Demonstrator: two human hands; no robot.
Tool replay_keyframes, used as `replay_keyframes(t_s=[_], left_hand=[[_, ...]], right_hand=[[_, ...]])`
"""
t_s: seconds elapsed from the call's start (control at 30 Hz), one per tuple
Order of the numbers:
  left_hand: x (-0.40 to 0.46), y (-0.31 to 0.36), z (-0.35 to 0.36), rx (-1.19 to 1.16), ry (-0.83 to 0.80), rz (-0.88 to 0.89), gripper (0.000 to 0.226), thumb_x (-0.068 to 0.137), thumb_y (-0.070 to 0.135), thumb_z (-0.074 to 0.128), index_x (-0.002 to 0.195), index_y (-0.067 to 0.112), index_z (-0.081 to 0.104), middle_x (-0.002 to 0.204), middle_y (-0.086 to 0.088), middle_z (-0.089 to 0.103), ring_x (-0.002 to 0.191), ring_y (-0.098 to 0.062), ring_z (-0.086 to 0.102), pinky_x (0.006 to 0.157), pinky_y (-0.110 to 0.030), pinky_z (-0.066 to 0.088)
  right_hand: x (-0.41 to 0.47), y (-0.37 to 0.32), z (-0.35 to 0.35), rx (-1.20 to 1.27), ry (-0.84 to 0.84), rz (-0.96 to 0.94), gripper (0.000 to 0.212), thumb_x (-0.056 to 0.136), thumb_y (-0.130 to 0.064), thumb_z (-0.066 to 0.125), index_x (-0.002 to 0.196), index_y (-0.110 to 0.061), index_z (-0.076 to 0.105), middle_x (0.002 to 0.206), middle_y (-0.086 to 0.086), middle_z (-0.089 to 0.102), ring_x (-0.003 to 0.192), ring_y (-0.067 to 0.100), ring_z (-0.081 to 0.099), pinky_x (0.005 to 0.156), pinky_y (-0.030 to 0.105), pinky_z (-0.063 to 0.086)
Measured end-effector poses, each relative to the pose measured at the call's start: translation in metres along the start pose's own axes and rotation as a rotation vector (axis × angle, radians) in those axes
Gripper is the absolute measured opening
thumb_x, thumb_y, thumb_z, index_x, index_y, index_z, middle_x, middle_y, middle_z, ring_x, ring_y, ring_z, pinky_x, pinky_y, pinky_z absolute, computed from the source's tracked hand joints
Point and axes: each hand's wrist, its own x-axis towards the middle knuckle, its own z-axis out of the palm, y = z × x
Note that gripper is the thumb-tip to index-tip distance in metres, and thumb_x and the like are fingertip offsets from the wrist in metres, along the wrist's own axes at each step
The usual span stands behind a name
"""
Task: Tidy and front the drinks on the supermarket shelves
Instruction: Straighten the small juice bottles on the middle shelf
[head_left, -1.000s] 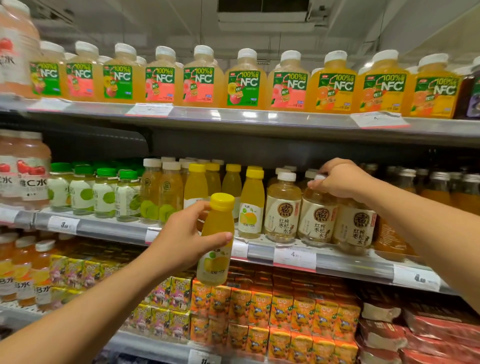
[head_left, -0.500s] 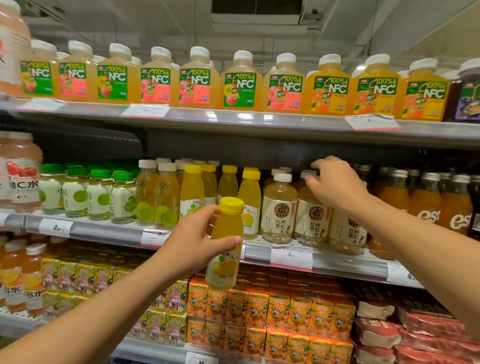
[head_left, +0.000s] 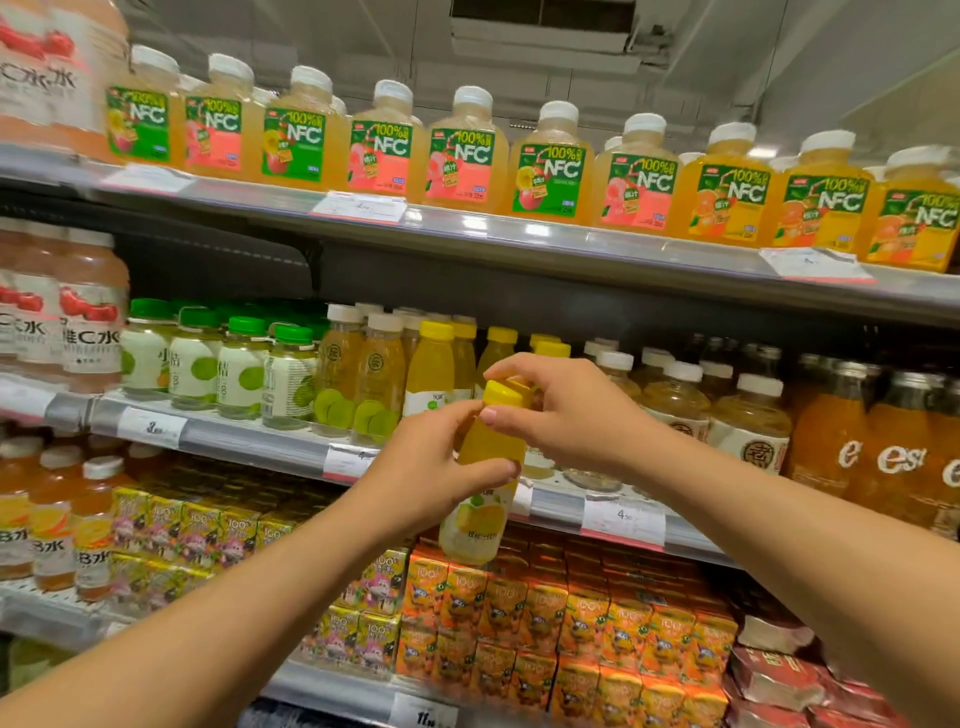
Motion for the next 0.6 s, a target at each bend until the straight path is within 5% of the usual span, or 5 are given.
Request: replay_keyframes(t_s=[0.13, 0.27, 0.37, 0.47, 0.6], left_hand=[[-0.003, -0.037, -0.025, 0.033, 0.121, -0.07, 0.059, 0.094, 0.05, 0.045, 0.147, 0.027, 0.034, 0.137, 0.011, 0.049, 0.123, -0.006, 0.047, 0.1, -0.028, 0.042], [-0.019, -0.088, -0.035, 0.637, -0.006, -0.082, 0.055, 0.101, 0.037, 0.036, 0.152, 0.018, 0.025, 0.157, -0.004, 0.025, 0.143, -0.019, 0.023, 0.113, -0.032, 0.026], [-0.021, -0.107, -0.03, 0.825, -0.087, -0.076, 0.058, 0.101, 0.034, 0.035, 0.153, 0.015, 0.019, 0.158, -0.01, 0.019, 0.142, -0.029, 0.023, 0.112, -0.041, 0.032], [-0.014, -0.109, -0.03, 0.863, -0.034, -0.01, 0.045, 0.095, 0.024, 0.047, 0.138, 0.016, 0.036, 0.137, -0.007, 0.037, 0.12, -0.029, 0.043, 0.095, -0.04, 0.045], [-0.012, -0.113, -0.03, 0.934, -0.063, 0.057, 0.053, 0.091, 0.016, 0.049, 0.142, 0.016, 0.033, 0.14, -0.004, 0.035, 0.129, -0.026, 0.033, 0.101, -0.038, 0.036]], right_hand=[[0.019, -0.005, -0.023, 0.035, 0.182, 0.055, 0.043, 0.089, -0.048, 0.064, 0.127, -0.028, 0.06, 0.11, -0.004, 0.065, 0.094, 0.014, 0.062, 0.082, 0.037, 0.055], [0.046, -0.002, -0.033, -0.05, 0.283, 0.096, 0.046, 0.089, -0.046, 0.066, 0.129, -0.025, 0.061, 0.117, 0.004, 0.065, 0.101, 0.019, 0.06, 0.08, 0.03, 0.05], [0.064, 0.001, -0.028, -0.096, 0.284, 0.14, 0.05, 0.09, -0.045, 0.065, 0.133, -0.022, 0.057, 0.124, 0.006, 0.063, 0.109, 0.021, 0.058, 0.081, 0.029, 0.046], [0.079, 0.007, -0.02, -0.133, 0.27, 0.187, 0.051, 0.091, -0.043, 0.064, 0.135, -0.02, 0.054, 0.129, 0.006, 0.061, 0.114, 0.022, 0.056, 0.082, 0.028, 0.044], [0.093, 0.015, -0.003, -0.162, 0.216, 0.241, 0.052, 0.092, -0.043, 0.063, 0.137, -0.019, 0.052, 0.132, 0.007, 0.059, 0.116, 0.024, 0.056, 0.084, 0.03, 0.046]])
